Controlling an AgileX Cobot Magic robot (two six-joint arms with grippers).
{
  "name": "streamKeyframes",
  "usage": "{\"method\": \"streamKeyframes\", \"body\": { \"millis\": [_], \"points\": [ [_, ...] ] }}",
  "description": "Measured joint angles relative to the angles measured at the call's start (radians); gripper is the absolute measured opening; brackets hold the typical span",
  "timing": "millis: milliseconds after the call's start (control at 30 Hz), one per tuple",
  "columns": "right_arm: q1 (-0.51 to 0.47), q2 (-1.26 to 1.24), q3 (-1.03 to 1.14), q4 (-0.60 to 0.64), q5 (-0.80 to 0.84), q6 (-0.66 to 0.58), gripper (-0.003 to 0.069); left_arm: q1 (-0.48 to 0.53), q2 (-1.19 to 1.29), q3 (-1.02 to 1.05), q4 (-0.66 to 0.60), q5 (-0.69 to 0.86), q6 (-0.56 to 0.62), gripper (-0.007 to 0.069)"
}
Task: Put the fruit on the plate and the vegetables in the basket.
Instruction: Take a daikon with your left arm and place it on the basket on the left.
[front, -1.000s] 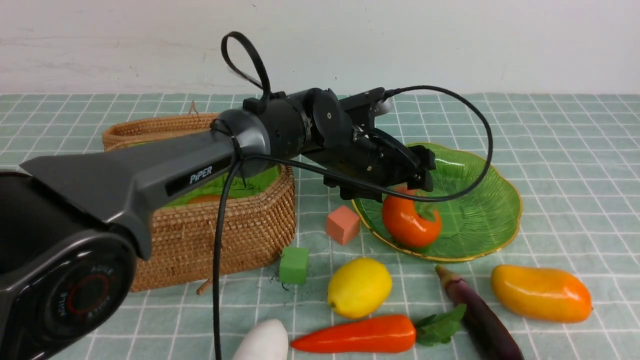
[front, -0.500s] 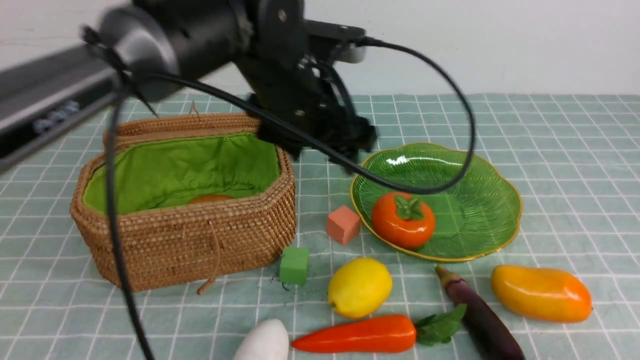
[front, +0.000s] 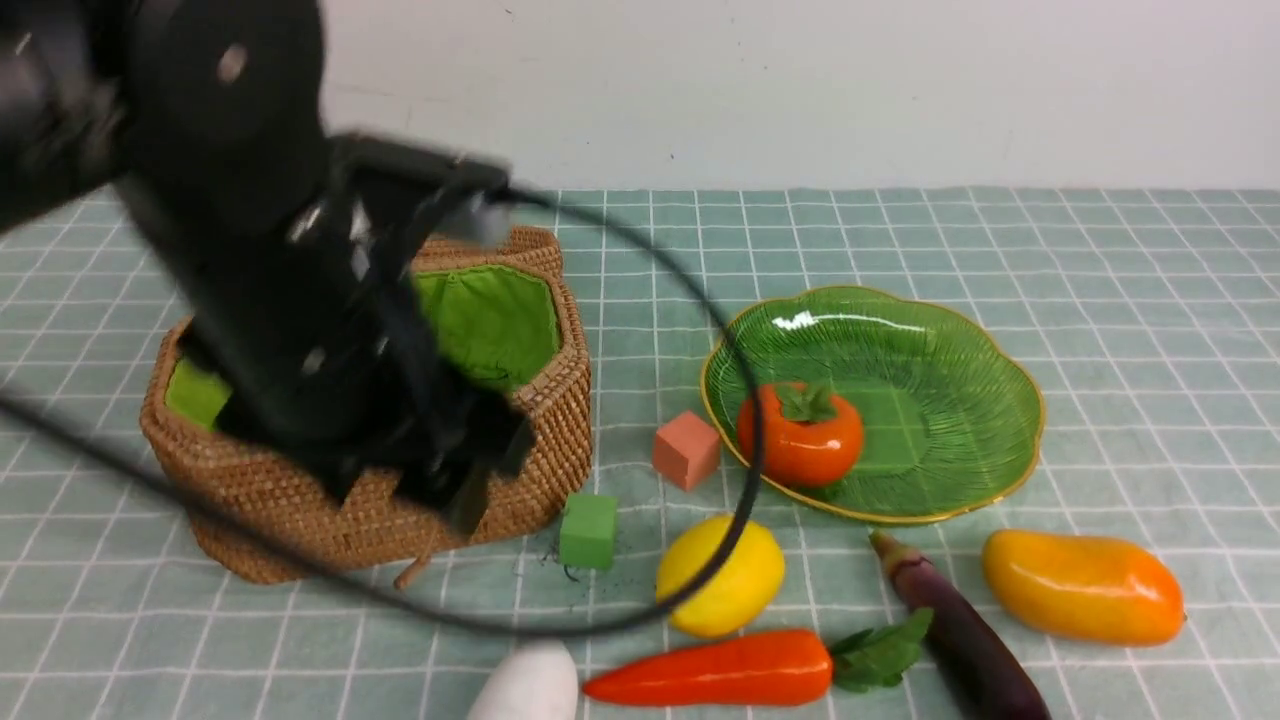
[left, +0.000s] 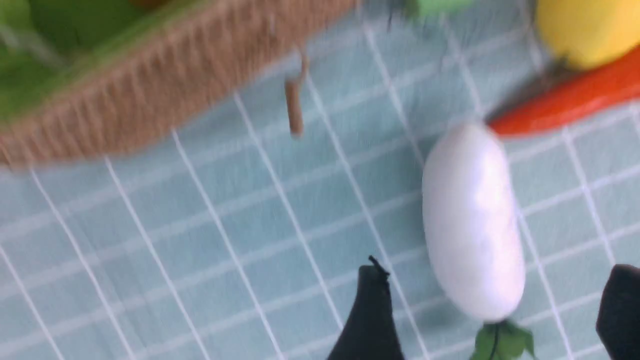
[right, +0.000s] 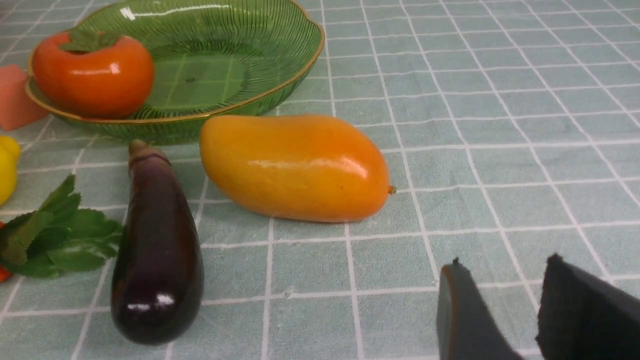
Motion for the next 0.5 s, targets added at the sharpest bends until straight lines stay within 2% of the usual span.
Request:
{"method": "streamKeyframes", "body": {
  "millis": [133,267,367,500],
  "points": [
    [0.000,0.000,0.000,0.000,0.000,0.000,0.0241,-0.011,-0.029,0.191,-0.074,-0.123,-0.048,0.0560],
    [0.000,0.000,0.000,0.000,0.000,0.000,0.0241,-0.064,-0.014,0.294,-0.090,-0.248,-0.058,0.0591],
    [0.000,0.000,0.000,0.000,0.000,0.000,0.0241,-0.120,0.034,0.327,-0.053,-0.320,-0.112,0.0622],
    [0.000,0.000,0.000,0.000,0.000,0.000,0.0241,-0.129,0.128,0.327,0.018,-0.385,-0.240,0.0631]
  ]
}}
